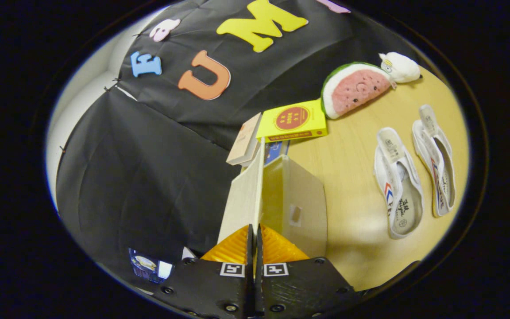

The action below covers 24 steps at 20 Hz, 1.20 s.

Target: Open the storage box then place both shoes into the box .Put the left shoe in first, then the right shoe, with the right side of both shoes facing outward in a uniform manner.

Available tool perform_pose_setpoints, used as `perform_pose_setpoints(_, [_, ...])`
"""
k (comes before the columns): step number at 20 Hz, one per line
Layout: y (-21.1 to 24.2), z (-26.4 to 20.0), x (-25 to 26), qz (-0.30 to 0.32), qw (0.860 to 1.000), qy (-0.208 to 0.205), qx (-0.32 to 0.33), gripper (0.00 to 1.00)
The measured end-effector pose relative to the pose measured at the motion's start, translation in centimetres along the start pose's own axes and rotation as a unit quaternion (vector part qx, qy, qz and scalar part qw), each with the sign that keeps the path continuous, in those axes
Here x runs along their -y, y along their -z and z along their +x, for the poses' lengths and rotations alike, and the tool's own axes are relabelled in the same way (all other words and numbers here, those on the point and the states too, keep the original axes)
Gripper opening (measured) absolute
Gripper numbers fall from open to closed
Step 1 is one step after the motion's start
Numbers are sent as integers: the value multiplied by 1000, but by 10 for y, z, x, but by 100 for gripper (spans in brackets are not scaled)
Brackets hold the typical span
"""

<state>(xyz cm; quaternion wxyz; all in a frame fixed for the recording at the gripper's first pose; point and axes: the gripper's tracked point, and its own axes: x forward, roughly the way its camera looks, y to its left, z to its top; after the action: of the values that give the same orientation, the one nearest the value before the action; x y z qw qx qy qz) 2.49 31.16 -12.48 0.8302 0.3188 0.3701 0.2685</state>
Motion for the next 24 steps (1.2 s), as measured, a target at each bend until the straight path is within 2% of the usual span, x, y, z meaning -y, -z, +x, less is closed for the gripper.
perform_pose_setpoints(7, [-9,10,-97,-115,993,-18,3,1])
perform_pose_setpoints(13, [9,51,-174,-155,986,-62,-9,1])
perform_pose_setpoints(17, [27,85,-208,-189,980,-65,-15,4])
perform_pose_setpoints(19, [36,99,-220,-232,970,-63,-11,12])
perform_pose_setpoints(21, [43,109,-230,-276,959,-56,-5,32])
perform_pose_setpoints(24, [49,116,-240,-298,953,-60,0,62])
